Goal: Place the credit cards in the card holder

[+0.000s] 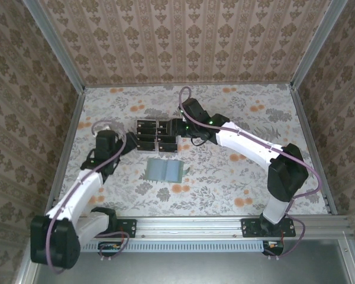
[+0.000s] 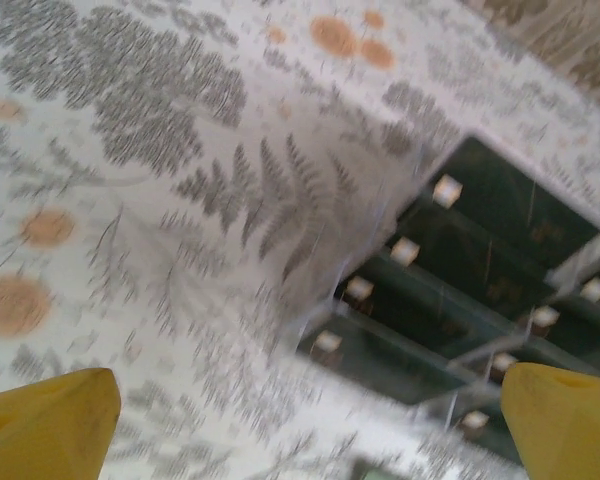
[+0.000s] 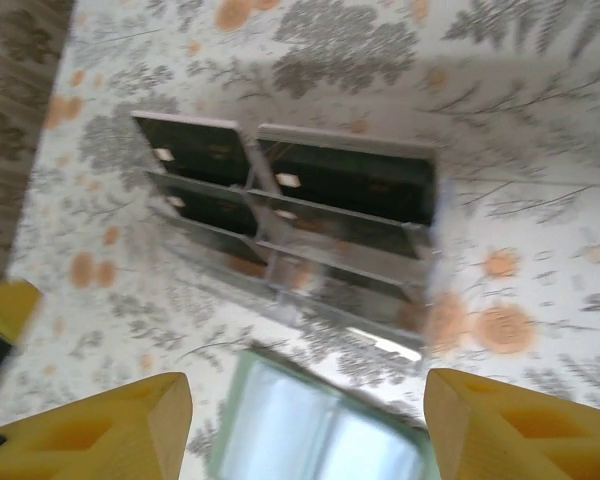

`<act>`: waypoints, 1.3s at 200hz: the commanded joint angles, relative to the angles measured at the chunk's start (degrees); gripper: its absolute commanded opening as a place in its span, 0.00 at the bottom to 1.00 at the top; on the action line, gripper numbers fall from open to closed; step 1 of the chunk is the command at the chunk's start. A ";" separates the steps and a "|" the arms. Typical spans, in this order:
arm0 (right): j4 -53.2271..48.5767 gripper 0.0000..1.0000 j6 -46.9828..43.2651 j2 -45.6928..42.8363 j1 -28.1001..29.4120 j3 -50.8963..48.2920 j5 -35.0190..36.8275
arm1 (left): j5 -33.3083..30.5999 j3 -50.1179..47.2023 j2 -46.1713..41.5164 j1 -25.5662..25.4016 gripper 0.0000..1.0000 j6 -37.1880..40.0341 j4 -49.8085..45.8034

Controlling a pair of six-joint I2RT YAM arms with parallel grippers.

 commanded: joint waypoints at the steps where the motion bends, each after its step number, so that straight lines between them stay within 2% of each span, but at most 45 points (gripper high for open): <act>1: -8.01 0.65 -6.64 4.52 -0.79 3.54 5.16 | 15.13 1.83 7.21 6.70 1.00 -2.55 11.43; 40: -6.33 0.64 -10.47 8.87 -0.89 6.14 2.07 | 19.66 8.10 18.38 7.64 1.00 -2.41 16.56; 83: -6.12 0.64 -11.40 10.95 -1.77 5.17 0.86 | 20.97 10.10 24.52 6.52 1.00 -2.02 21.61; 181: -0.82 0.64 -8.27 12.38 -2.03 -1.74 1.41 | 19.71 9.72 32.17 -0.67 1.00 -5.42 31.46; 260: 0.33 0.64 -7.06 11.06 -6.99 -6.15 3.82 | 15.39 9.84 34.79 -9.64 1.00 -7.60 35.11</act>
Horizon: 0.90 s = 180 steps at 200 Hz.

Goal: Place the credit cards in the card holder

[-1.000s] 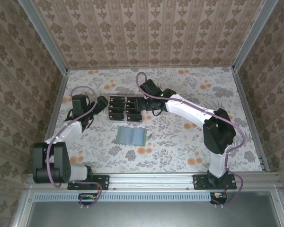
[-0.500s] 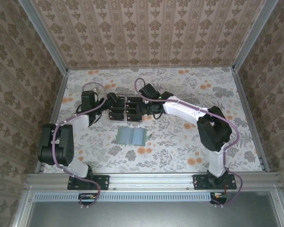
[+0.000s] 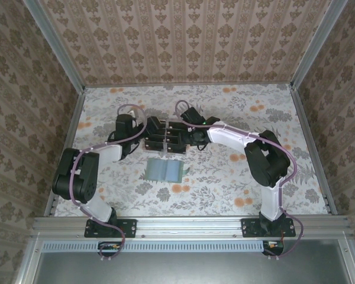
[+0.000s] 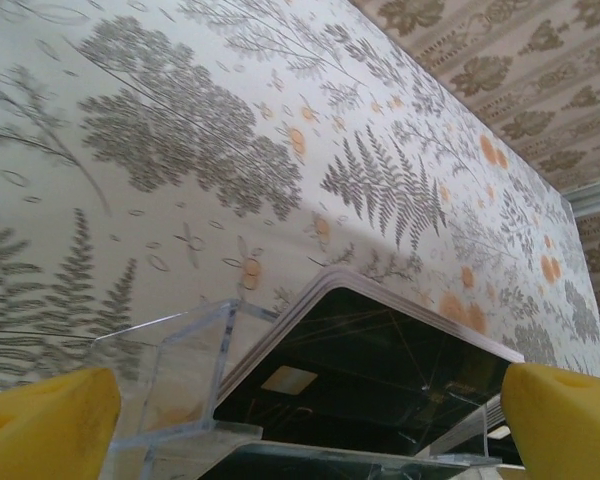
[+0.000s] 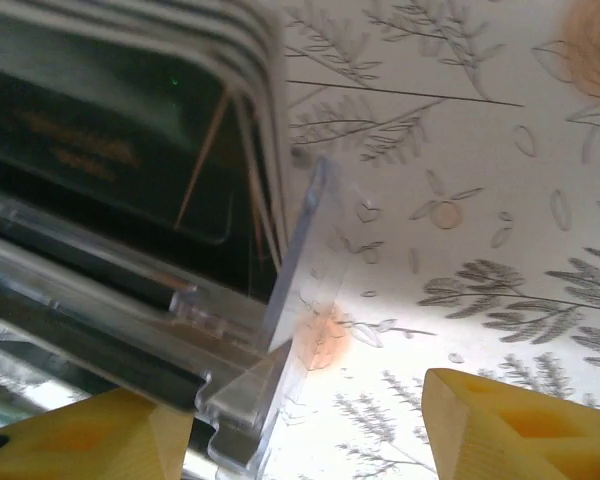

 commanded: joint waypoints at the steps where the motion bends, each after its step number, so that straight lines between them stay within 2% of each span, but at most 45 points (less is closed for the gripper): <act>1: 0.72 0.64 0.87 -0.69 -1.71 -1.87 2.36 | -1.77 1.23 1.47 -2.84 1.00 -1.85 2.95; 39: 1.60 0.63 0.21 -3.19 -4.53 -5.03 1.83 | -3.83 2.06 3.21 -7.61 1.00 -3.17 4.74; 63: 2.27 0.64 -1.49 -7.69 -4.86 -7.29 -0.02 | -3.94 3.40 2.98 -7.91 1.00 -2.93 3.27; 95: 3.92 0.64 -3.76 -16.79 -4.83 -11.11 -3.26 | -3.73 5.08 -0.58 -6.05 1.00 -0.79 -2.44; 117: 3.31 0.64 -8.45 -20.56 -4.81 -11.55 -5.94 | -3.01 6.08 -3.16 -3.83 1.00 0.72 -6.76; 151: 0.55 0.61 -19.23 -19.67 -4.55 -8.66 -9.19 | -2.51 6.69 -7.64 -0.44 1.00 2.54 -13.70; 180: -2.28 0.60 -27.91 -15.96 -1.83 -4.90 -9.37 | -3.24 5.37 -12.61 1.92 1.00 4.49 -19.61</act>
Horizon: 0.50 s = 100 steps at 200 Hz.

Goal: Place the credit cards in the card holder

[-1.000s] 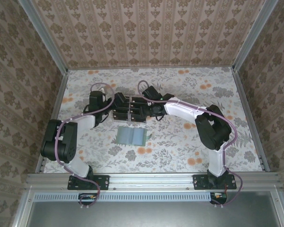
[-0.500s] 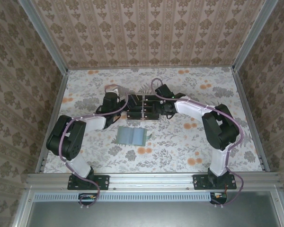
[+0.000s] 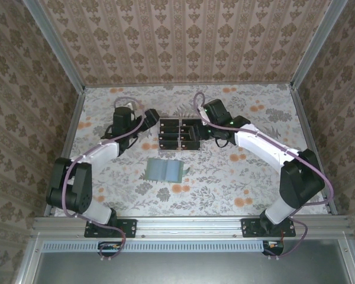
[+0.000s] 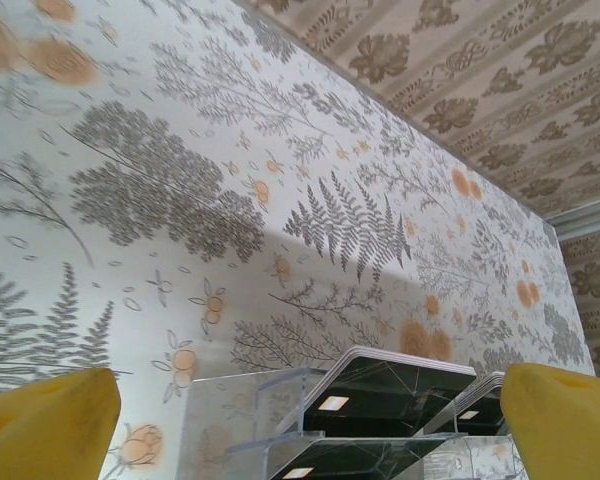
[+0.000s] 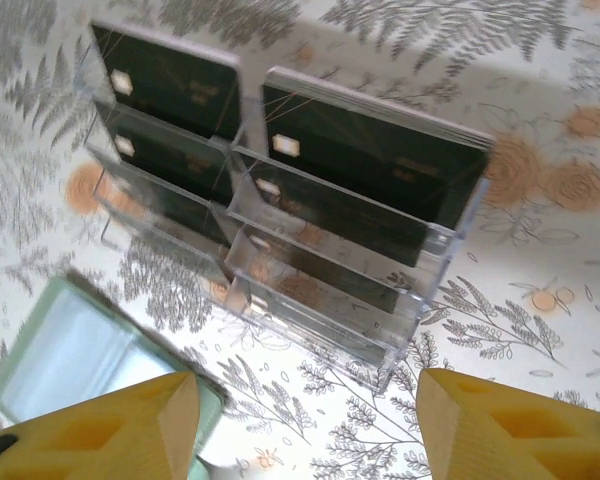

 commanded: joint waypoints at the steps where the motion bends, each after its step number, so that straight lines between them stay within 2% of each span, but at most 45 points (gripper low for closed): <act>1: -4.24 0.60 -10.99 3.68 2.59 3.96 -1.82 | 0.23 0.03 -4.74 1.62 1.00 3.35 -7.69; 32: -7.78 0.57 -18.78 10.38 6.17 7.62 5.35 | 0.20 -2.89 -9.97 3.40 1.00 3.66 -10.87; 61: -7.75 0.56 -21.79 15.64 7.14 9.36 12.53 | 0.19 -5.66 -13.72 3.94 1.00 3.31 -12.29; 100: -6.23 0.56 -23.08 17.60 7.15 9.47 13.52 | -0.07 -8.43 -16.49 4.64 1.00 3.10 -12.84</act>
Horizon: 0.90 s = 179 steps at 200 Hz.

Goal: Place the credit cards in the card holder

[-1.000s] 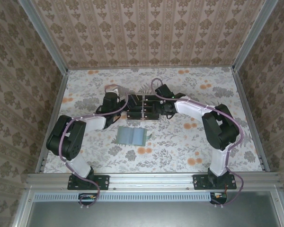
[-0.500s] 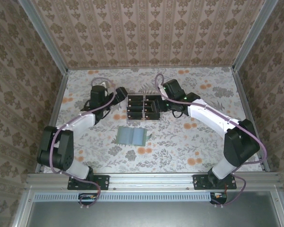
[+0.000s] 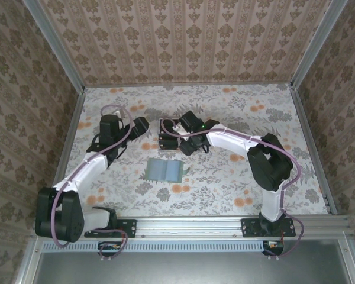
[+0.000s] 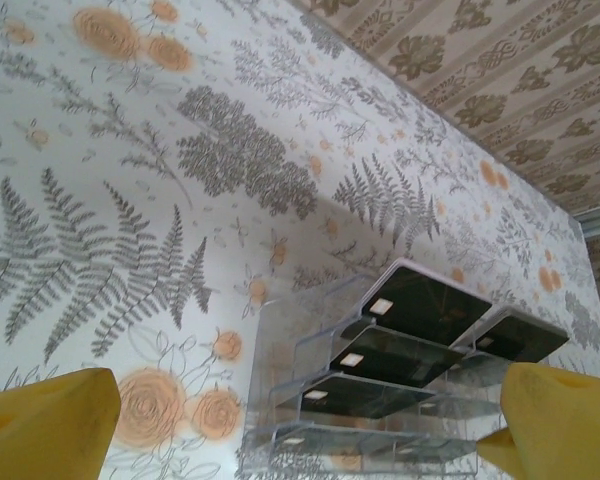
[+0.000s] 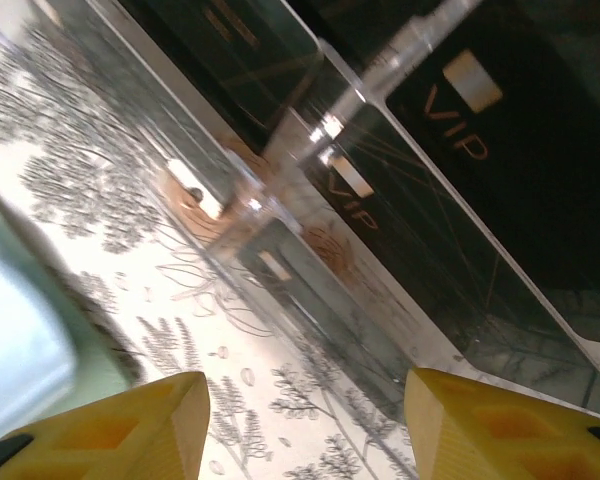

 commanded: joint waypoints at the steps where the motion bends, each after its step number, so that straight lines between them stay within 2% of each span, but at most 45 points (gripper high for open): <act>1: -0.88 0.56 -3.25 0.65 -0.26 1.93 3.55 | -0.07 -1.86 -1.87 0.83 1.00 1.19 -1.67; 79: -0.62 0.56 -4.66 0.51 -0.18 2.14 4.51 | 0.06 -4.18 -1.64 0.94 1.00 0.63 -0.08; 135: -1.22 0.56 -5.82 4.22 -0.44 3.52 5.74 | 0.13 -5.39 -1.64 1.02 1.00 0.32 0.86; 157: -1.64 0.53 -5.66 4.92 -0.46 3.48 5.01 | 0.18 -5.67 -1.63 1.10 1.00 0.39 1.08; 179: -1.93 0.46 -5.38 4.67 -0.44 3.10 4.61 | 0.28 -5.87 -1.59 1.33 1.00 0.33 1.36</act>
